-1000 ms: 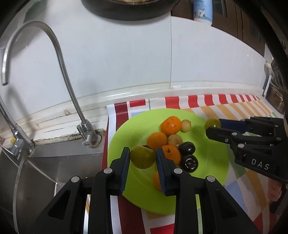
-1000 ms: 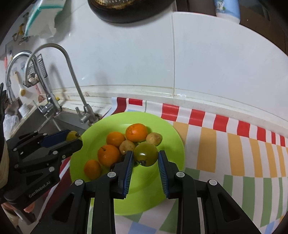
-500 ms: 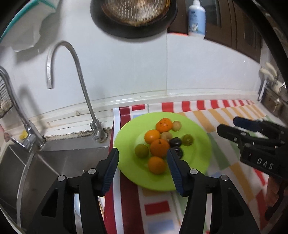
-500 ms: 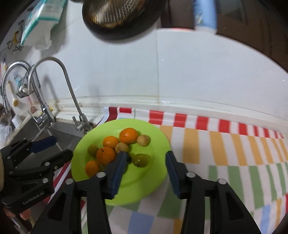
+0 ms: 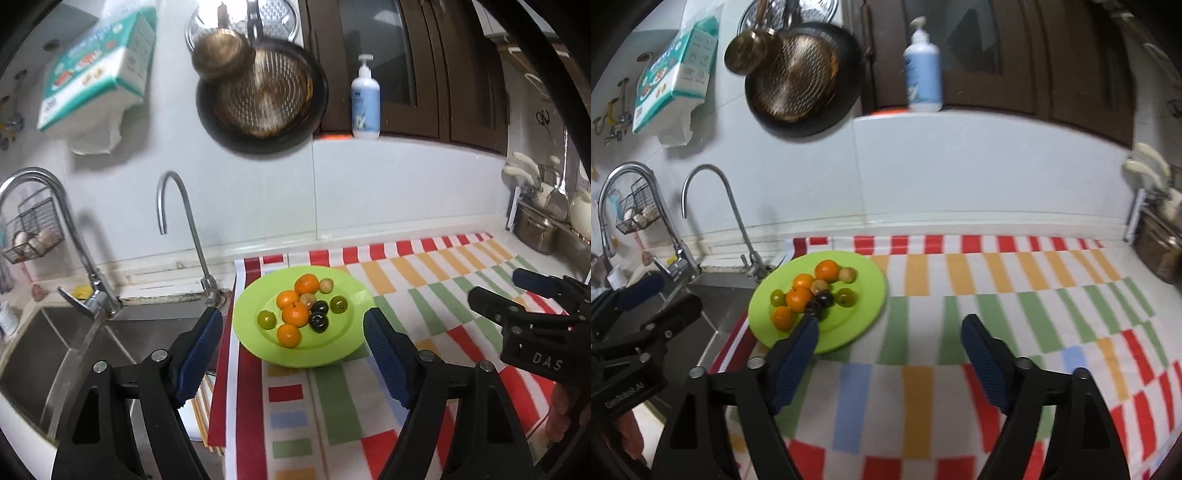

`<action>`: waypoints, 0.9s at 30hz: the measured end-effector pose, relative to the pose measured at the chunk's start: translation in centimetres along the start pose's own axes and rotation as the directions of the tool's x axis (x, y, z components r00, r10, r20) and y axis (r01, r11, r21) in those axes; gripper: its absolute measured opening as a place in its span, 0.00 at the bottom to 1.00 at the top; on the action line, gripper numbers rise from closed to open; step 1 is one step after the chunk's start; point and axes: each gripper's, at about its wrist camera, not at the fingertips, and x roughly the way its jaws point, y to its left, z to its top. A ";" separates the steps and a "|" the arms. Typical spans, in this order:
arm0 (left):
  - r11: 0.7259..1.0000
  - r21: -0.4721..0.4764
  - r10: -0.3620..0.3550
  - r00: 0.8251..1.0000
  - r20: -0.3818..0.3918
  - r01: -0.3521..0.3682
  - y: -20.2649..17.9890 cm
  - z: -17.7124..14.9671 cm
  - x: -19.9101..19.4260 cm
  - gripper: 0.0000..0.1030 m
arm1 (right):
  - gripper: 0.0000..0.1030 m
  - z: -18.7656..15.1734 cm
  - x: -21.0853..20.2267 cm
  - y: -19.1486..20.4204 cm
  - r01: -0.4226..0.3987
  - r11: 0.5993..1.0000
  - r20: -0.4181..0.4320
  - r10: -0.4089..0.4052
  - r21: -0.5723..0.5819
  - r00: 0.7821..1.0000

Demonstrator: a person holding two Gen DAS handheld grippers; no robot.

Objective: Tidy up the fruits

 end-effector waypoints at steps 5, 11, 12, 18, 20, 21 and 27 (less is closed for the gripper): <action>1.000 -0.009 -0.004 1.000 0.016 0.005 -2.0 -0.4 -2.7 0.79 | 0.79 -0.3 -3.7 -1.4 0.011 0.999 0.036 -0.010 -0.035 0.999; 1.000 -0.019 0.013 0.999 0.038 -0.013 -4.1 -0.8 -5.6 0.88 | 0.79 -1.1 -7.4 -3.1 -0.002 0.999 0.064 0.005 -0.043 0.998; 1.000 -0.020 0.014 0.999 0.043 -0.014 -4.5 -0.9 -6.1 0.90 | 0.79 -1.3 -8.0 -3.4 -0.004 0.999 0.067 0.007 -0.043 0.998; 1.000 -0.025 0.021 0.998 0.061 -0.019 -5.6 -1.3 -8.2 0.95 | 0.79 -2.2 -10.3 -4.4 -0.005 0.999 0.080 0.009 -0.046 0.997; 0.999 -0.025 0.025 0.998 0.066 -0.023 -5.9 -1.4 -8.7 0.97 | 0.79 -2.6 -11.0 -4.8 -0.006 0.999 0.082 0.010 -0.043 0.997; 0.999 -0.025 0.027 0.997 0.068 -0.026 -6.1 -1.5 -9.1 0.98 | 0.79 -2.7 -11.3 -4.9 -0.007 0.999 0.082 0.011 -0.041 0.997; 0.999 -0.026 0.038 0.996 0.075 -0.036 -6.7 -1.9 -10.5 1.00 | 0.79 -3.7 -12.8 -5.6 -0.006 0.999 0.088 0.009 -0.041 0.996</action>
